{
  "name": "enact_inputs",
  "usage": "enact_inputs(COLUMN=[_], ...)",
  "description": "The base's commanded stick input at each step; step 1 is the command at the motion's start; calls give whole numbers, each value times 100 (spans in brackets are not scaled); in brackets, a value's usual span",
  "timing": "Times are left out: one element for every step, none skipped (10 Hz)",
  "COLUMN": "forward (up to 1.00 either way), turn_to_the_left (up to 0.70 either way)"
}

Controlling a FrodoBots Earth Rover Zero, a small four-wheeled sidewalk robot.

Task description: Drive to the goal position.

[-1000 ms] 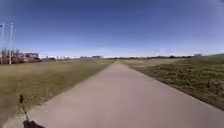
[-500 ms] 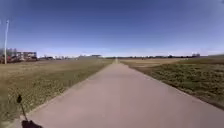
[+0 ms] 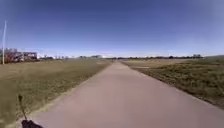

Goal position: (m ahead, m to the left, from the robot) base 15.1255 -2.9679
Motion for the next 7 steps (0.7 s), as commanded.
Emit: enact_inputs(forward=[100, 100, 100, 100, 100, 100, 100], turn_to_the_left=[0, 0, 0, 0, 0, 0, 0])
